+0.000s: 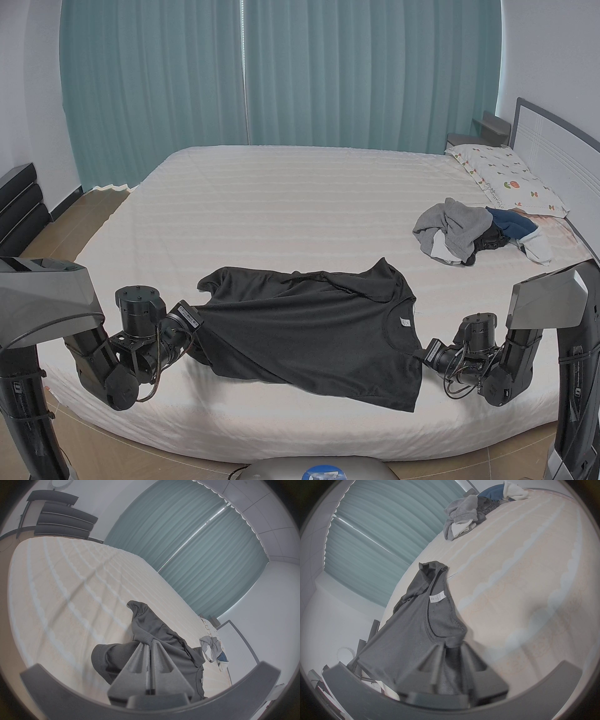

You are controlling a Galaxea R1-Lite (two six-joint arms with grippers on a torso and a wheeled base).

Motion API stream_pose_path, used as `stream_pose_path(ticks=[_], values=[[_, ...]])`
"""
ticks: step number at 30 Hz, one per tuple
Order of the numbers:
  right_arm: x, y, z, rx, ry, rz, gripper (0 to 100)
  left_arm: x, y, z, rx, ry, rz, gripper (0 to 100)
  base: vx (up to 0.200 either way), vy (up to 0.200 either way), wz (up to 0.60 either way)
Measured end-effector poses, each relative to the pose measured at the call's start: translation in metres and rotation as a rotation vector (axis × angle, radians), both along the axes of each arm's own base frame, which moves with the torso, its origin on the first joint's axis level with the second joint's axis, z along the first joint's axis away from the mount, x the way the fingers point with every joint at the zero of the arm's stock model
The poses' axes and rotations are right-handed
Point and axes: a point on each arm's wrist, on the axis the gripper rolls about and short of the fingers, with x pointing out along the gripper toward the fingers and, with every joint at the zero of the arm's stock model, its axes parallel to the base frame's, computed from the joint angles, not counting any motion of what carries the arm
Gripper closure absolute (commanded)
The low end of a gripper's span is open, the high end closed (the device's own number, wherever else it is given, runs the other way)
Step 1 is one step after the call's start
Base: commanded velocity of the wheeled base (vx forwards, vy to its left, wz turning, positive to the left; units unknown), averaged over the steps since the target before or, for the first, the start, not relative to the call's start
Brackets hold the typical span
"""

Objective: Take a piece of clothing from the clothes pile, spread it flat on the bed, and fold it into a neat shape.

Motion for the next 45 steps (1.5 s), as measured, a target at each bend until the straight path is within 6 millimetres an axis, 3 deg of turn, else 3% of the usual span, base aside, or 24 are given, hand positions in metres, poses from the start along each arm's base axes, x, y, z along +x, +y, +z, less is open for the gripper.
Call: stream_pose_path(ticks=[7, 15, 29, 30, 45], values=[[0.003, -0.010, 0.009, -0.018, -0.035, -0.058, 100, 0.002, -0.001, -0.007, 0.005, 0.016, -0.003, 100, 0.000, 0.000, 0.00], [0.017, -0.050, 0.026, -0.004, -0.100, -0.172, 100, 0.013, -0.006, -0.026, 0.007, 0.042, -0.010, 100, 0.000, 0.000, 0.00], [0.035, -0.081, 0.036, 0.007, -0.171, -0.261, 100, 0.011, -0.021, -0.036, 0.011, 0.065, -0.053, 100, 0.000, 0.000, 0.00], [0.036, -0.083, 0.036, 0.007, -0.174, -0.265, 100, 0.011, -0.022, -0.036, 0.011, 0.066, -0.055, 0, 0.000, 0.000, 0.00], [0.044, -0.095, 0.035, 0.013, -0.196, -0.307, 100, 0.013, -0.023, -0.042, 0.008, 0.054, -0.057, 0, 0.000, 0.000, 0.00]])
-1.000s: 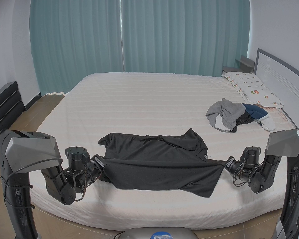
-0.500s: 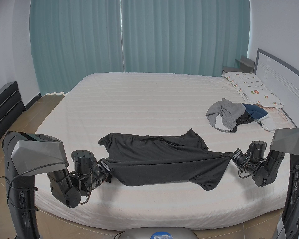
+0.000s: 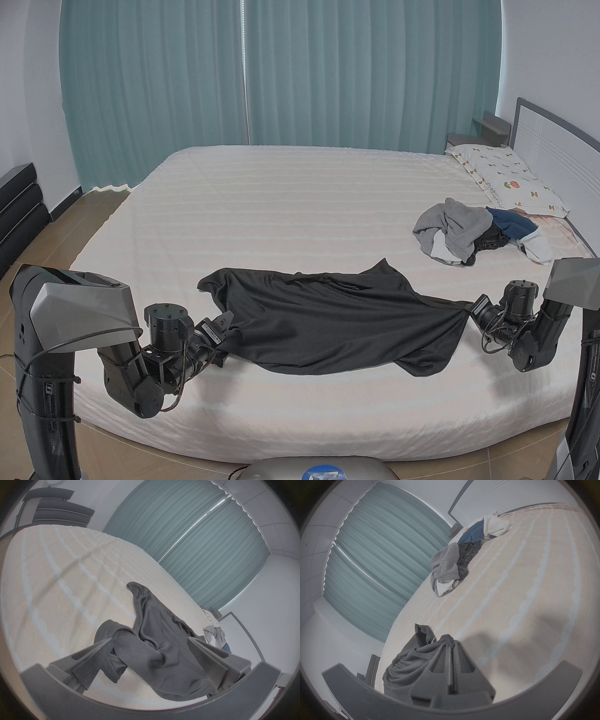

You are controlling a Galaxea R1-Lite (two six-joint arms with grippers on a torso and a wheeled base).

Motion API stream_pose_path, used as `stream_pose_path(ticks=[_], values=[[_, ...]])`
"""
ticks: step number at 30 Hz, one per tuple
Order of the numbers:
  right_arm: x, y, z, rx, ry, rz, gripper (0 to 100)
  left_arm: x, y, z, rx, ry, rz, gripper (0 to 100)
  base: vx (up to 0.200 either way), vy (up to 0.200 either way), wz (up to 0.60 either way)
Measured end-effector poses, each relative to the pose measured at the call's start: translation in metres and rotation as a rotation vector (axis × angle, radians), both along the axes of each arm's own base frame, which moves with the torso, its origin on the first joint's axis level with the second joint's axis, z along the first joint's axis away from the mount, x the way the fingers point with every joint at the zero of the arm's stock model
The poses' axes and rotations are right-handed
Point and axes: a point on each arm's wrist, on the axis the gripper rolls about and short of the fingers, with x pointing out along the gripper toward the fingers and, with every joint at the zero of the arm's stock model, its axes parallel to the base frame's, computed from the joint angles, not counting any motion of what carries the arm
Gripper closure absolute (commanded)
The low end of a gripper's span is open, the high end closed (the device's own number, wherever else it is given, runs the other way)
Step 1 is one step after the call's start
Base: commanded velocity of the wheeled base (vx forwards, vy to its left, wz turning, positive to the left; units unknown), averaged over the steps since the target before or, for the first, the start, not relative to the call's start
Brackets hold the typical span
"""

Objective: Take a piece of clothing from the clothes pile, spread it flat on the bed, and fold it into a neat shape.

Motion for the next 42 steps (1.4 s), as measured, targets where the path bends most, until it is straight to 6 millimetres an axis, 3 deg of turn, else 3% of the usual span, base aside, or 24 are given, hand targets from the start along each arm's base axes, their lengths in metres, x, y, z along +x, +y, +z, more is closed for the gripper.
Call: stream_pose_path(ticks=[12, 23, 24, 42], values=[[0.006, -0.014, 0.000, 0.000, -0.017, -0.040, 100, -0.004, 0.004, -0.025, 0.037, 0.077, 0.003, 0, 0.000, 0.000, 0.00], [0.008, -0.014, -0.003, 0.005, -0.013, -0.041, 100, -0.023, 0.012, -0.030, 0.140, 0.062, -0.057, 0, 0.000, 0.000, 0.00], [0.008, -0.013, -0.004, 0.005, -0.013, -0.040, 100, -0.023, 0.012, -0.032, 0.143, 0.060, -0.060, 100, 0.000, 0.000, 0.00], [0.007, -0.010, -0.006, 0.006, -0.004, -0.032, 100, -0.019, 0.012, -0.053, 0.216, 0.084, -0.121, 100, 0.000, 0.000, 0.00]])
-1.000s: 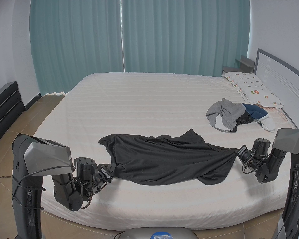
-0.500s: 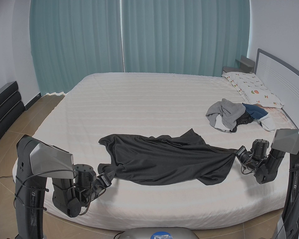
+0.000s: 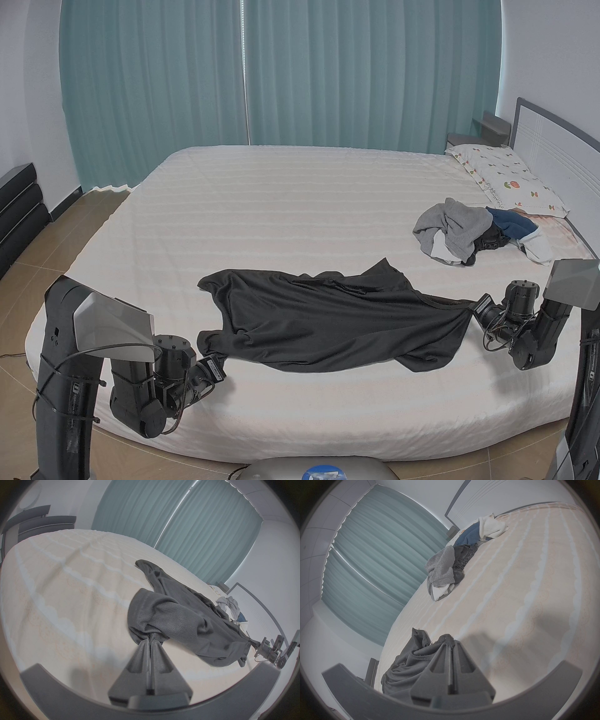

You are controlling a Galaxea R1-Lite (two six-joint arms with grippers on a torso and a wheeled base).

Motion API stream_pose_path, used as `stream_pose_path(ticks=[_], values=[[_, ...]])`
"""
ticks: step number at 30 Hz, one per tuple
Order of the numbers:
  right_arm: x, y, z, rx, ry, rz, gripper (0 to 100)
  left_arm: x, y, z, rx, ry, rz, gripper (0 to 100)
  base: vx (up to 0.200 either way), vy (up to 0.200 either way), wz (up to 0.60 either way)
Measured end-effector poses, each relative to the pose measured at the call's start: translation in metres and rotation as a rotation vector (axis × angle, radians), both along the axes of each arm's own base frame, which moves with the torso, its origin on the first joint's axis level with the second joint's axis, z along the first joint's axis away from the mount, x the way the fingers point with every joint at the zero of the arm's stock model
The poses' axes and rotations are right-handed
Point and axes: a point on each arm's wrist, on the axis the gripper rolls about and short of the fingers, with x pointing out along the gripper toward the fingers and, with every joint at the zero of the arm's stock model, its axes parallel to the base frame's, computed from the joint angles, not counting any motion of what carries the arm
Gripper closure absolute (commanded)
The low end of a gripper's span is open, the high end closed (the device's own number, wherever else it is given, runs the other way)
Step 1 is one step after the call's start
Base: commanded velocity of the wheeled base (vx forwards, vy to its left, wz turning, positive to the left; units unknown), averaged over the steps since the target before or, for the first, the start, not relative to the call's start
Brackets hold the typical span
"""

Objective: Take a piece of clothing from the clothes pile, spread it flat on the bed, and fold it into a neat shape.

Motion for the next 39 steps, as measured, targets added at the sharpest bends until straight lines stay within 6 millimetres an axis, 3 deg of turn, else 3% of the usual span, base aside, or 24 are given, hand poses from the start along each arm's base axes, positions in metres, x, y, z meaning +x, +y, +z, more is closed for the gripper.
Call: stream_pose_path(ticks=[6, 13, 24, 29, 36, 37, 39], values=[[0.000, 0.000, 0.000, 0.000, -0.001, -0.001, 100, -0.002, 0.007, 0.009, 0.000, -0.012, 0.020, 100, 0.000, 0.000, 0.00], [0.000, -0.001, 0.001, 0.000, -0.005, -0.002, 100, -0.026, 0.019, 0.037, 0.101, 0.002, -0.031, 100, 0.000, 0.000, 0.00], [0.001, 0.003, 0.005, -0.003, -0.021, 0.008, 100, -0.046, 0.068, 0.078, 0.289, -0.056, -0.013, 100, 0.000, 0.000, 0.00], [0.001, 0.003, 0.006, -0.003, -0.023, 0.009, 100, -0.055, 0.066, 0.080, 0.276, -0.048, -0.053, 100, 0.000, 0.000, 0.00], [0.001, 0.005, 0.004, -0.006, -0.018, 0.019, 100, -0.056, 0.060, 0.069, 0.275, -0.011, -0.086, 100, 0.000, 0.000, 0.00], [0.000, 0.006, 0.004, -0.008, -0.016, 0.020, 0, -0.055, 0.059, 0.068, 0.273, -0.008, -0.086, 100, 0.000, 0.000, 0.00], [0.000, 0.007, 0.003, -0.009, -0.013, 0.026, 0, -0.054, 0.059, 0.066, 0.271, -0.003, -0.088, 100, 0.000, 0.000, 0.00]])
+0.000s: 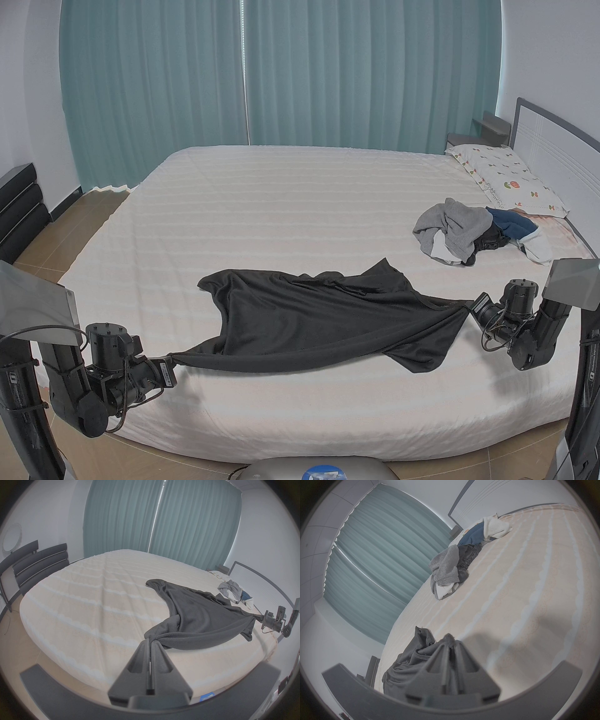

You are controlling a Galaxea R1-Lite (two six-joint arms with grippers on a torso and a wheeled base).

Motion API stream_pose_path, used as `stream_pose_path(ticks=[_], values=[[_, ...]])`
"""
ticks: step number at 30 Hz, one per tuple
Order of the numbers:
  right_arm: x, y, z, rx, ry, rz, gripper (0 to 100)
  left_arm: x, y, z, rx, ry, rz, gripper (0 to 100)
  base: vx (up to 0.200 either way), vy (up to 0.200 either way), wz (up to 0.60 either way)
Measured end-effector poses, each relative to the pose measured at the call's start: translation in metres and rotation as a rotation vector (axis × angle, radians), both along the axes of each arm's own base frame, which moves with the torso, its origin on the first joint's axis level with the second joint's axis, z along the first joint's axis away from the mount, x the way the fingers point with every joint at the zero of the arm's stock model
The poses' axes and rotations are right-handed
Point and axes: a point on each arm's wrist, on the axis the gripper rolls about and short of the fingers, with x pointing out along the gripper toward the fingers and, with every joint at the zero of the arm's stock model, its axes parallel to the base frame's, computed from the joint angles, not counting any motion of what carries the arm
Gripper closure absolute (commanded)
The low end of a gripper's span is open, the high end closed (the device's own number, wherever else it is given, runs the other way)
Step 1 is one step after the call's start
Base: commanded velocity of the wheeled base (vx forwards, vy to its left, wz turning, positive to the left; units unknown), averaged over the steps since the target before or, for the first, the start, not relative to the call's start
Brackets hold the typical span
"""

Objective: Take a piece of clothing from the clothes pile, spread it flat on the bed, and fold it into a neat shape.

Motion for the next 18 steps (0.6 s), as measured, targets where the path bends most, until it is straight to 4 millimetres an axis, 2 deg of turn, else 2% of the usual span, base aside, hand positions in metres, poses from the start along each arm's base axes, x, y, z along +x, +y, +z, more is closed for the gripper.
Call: stream_pose_path(ticks=[6, 12, 18], values=[[-0.005, 0.004, 0.002, -0.002, 0.012, 0.012, 0, 0.001, 0.000, -0.003, -0.001, 0.009, -0.001, 100, 0.000, 0.000, 0.00], [-0.020, 0.011, 0.013, -0.016, 0.023, 0.048, 0, 0.003, -0.001, -0.003, -0.006, 0.005, 0.001, 100, 0.000, 0.000, 0.00], [-0.045, 0.040, 0.027, -0.068, 0.084, 0.163, 0, 0.007, -0.001, -0.002, -0.030, -0.008, 0.016, 100, 0.000, 0.000, 0.00]])
